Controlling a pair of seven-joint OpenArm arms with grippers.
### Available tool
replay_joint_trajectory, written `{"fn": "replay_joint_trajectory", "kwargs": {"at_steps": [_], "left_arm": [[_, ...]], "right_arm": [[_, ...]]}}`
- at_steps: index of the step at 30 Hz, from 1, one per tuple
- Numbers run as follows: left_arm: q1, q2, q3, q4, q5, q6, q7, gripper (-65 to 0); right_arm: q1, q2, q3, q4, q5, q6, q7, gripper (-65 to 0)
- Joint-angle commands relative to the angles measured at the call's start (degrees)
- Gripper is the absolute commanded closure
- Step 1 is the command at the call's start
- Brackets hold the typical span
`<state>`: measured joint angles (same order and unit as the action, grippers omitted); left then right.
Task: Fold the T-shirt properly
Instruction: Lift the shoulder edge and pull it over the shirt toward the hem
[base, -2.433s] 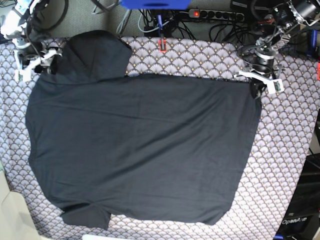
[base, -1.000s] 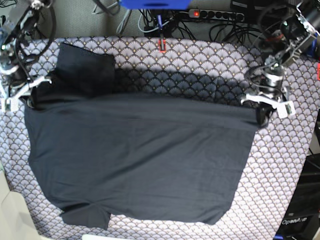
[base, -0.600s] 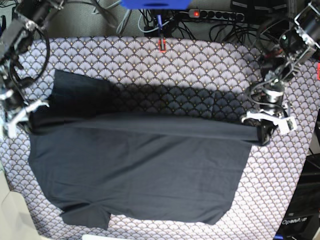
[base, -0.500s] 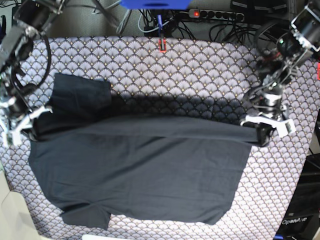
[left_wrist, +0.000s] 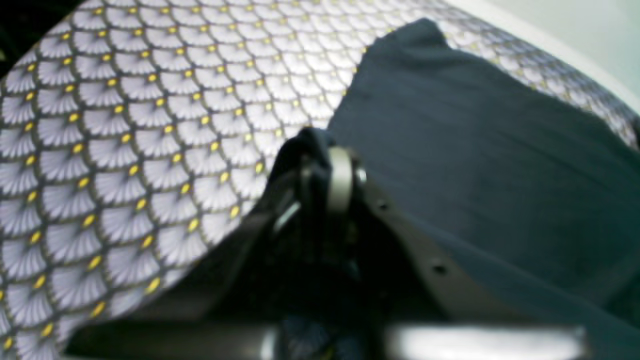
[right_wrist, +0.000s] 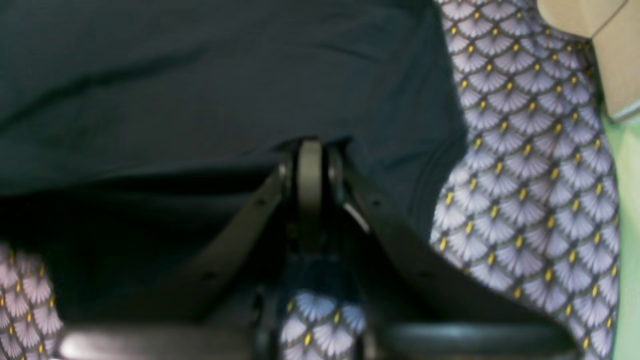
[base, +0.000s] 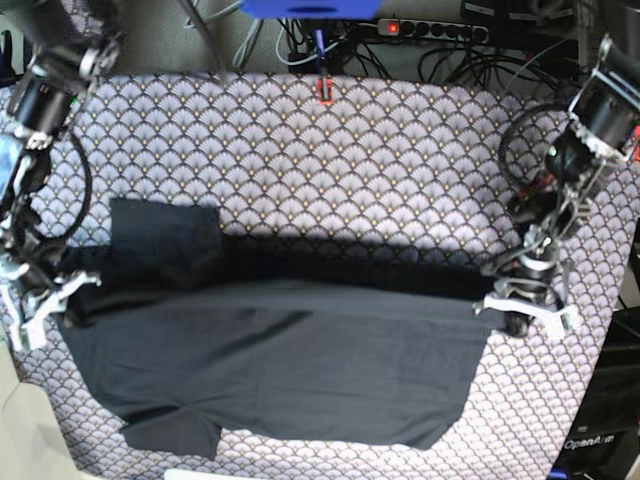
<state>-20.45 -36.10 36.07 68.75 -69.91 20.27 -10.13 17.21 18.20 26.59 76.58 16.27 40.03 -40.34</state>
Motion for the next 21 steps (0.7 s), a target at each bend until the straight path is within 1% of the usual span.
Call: {"fn": "replay_joint_trajectory", "kwargs": {"at_steps": [1, 3, 9, 12, 16, 21], "left_arm": [[-1.4, -0.34, -0.6, -0.4, 0.06, -0.01, -1.34, 0.0], [-2.37, 1.06, -0.69, -1.98, 0.06, -0.01, -1.34, 0.0], [-4.39, 4.4, -0.69, -6.9, 0.33, -0.1, -1.34, 0.0], [-4.92, 4.76, -0.69, -8.22, 0.15, -0.1, -1.34, 0.0], [-6.85, 5.28, -0.69, -8.75, 0.24, -0.1, -1.34, 0.0], [-9.14, 5.55, -0.69, -10.6, 0.06, -0.1, -1.34, 0.0]], "right_arm": [[1.73, 1.19, 0.18, -0.66, 0.74, -0.03, 1.96, 0.0], [2.44, 1.98, -0.52, -3.21, 0.74, -0.03, 3.37, 0.0], [5.34, 2.68, -4.83, -10.42, 0.74, -0.03, 8.12, 0.0], [7.45, 2.95, -7.38, -13.94, 0.74, -0.03, 10.58, 0.0], [10.35, 4.0, -9.58, -18.6, 0.74, -0.03, 12.25, 0.0], [12.9, 4.18, -10.81, -22.99, 0.65, -0.03, 14.45, 0.0]]}}
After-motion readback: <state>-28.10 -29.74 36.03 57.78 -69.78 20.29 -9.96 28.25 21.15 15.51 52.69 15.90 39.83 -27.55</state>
